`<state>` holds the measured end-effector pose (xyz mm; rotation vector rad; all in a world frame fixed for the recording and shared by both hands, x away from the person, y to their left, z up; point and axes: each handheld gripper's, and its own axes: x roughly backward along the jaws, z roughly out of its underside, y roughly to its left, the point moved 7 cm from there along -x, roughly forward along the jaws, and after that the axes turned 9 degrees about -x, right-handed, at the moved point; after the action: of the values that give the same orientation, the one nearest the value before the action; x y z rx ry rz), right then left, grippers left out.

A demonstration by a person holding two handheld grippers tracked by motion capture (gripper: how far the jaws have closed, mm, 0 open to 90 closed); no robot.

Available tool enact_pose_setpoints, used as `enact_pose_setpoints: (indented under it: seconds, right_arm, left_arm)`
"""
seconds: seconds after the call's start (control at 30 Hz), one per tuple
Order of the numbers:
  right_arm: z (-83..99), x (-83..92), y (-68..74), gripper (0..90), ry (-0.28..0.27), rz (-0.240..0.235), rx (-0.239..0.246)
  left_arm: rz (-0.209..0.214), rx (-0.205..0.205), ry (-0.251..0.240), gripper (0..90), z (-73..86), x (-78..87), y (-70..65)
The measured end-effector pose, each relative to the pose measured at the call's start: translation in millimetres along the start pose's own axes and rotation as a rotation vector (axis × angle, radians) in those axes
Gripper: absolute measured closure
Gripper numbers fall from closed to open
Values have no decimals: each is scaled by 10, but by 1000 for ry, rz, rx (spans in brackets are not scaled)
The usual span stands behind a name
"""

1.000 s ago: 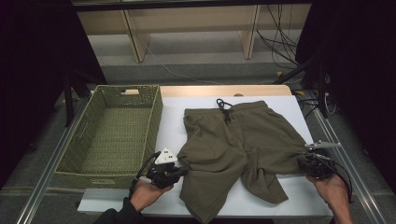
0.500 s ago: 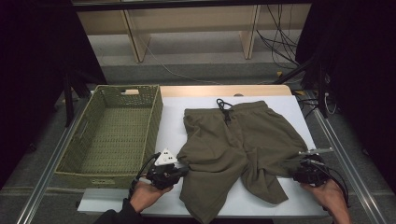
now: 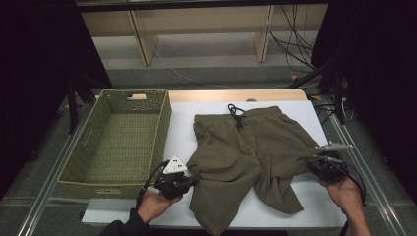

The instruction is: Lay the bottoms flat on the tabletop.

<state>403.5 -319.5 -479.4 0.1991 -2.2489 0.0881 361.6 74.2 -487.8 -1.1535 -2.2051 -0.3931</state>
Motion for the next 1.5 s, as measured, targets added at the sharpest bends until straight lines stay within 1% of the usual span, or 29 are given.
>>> enact_pose_setpoints:
  seconds: [0.07,0.1,0.13,0.23,0.27,0.37,0.47,0.5,0.53,0.57,0.6,0.67,0.73,0.77,0.8,0.87,0.93,0.97,1.03,1.1,1.2,1.27,1.3,1.33,1.37,1.4,1.47,1.5]
  right_arm:
    - [-157,-60,14,900,-24,15,11]
    - [-224,-110,35,900,-27,22,18]
    - [-277,-168,68,900,-23,26,28]
    - [-378,-354,205,900,-1,33,83]
    - [-394,-397,233,900,-1,31,91]
    - [-423,-563,320,900,28,30,137]
    - [-415,-711,343,900,62,47,163]
    - [-404,-716,346,900,70,62,172]
    - [-406,-687,354,900,66,60,173]
    - [-428,-630,360,879,43,45,167]
    - [-454,-530,359,816,15,27,136]
    - [-460,-370,333,719,-16,-13,103]
    - [-402,-195,249,624,-37,-32,59]
    - [-352,-122,184,580,-42,-31,24]
    - [-296,-67,110,556,-48,-35,-8]
    - [-164,1,-46,497,-43,-20,-75]
    - [-13,35,-174,436,-25,1,-124]
    - [79,53,-251,422,-10,22,-145]
    - [189,88,-337,430,-2,38,-177]
    - [305,152,-395,445,8,34,-208]
    - [436,205,-389,454,29,22,-244]
    - [510,213,-365,456,47,16,-241]
    - [548,211,-352,453,56,14,-230]
    - [578,202,-335,441,68,10,-228]
    - [613,195,-321,434,87,9,-236]
    - [634,192,-325,432,93,9,-228]
    - [685,180,-308,433,110,-11,-231]
    - [707,171,-305,435,124,-15,-224]
  left_arm:
    - [1,-1,-1,887,-9,-3,1]
    - [1,-3,-2,887,-13,-4,-1]
    - [2,-3,-2,887,-14,-3,-1]
    - [3,-8,-2,887,-9,-4,3]
    - [3,-8,-3,887,-9,-4,2]
    - [4,-11,-3,887,-7,-3,-8]
    - [6,-14,1,887,-1,-8,-15]
    - [6,-15,1,887,-2,-6,-16]
    - [4,-15,-1,887,-4,-4,-18]
    - [5,-14,-3,887,-6,0,-18]
    - [5,-13,-3,887,-5,0,-18]
    - [5,-17,-1,887,5,-3,-19]
    - [6,-16,-1,887,9,2,-22]
    - [6,-17,-1,887,8,4,-24]
    - [6,-14,-2,887,5,6,-26]
    - [4,-15,-3,887,0,6,-31]
    - [4,-17,-1,887,1,3,-34]
    - [3,-17,-1,887,2,2,-33]
    - [4,-17,-1,887,0,1,-30]
    - [4,-15,-1,887,-1,0,-28]
    - [4,-16,1,887,2,-6,-27]
    - [4,-17,1,887,1,-4,-30]
    - [5,-17,1,887,0,-5,-30]
    - [4,-15,1,887,0,-6,-29]
    - [5,-16,1,887,0,-6,-29]
    - [5,-17,1,887,0,-4,-28]
    - [5,-14,-2,887,-1,-5,-25]
    - [5,-14,-2,887,0,-7,-23]
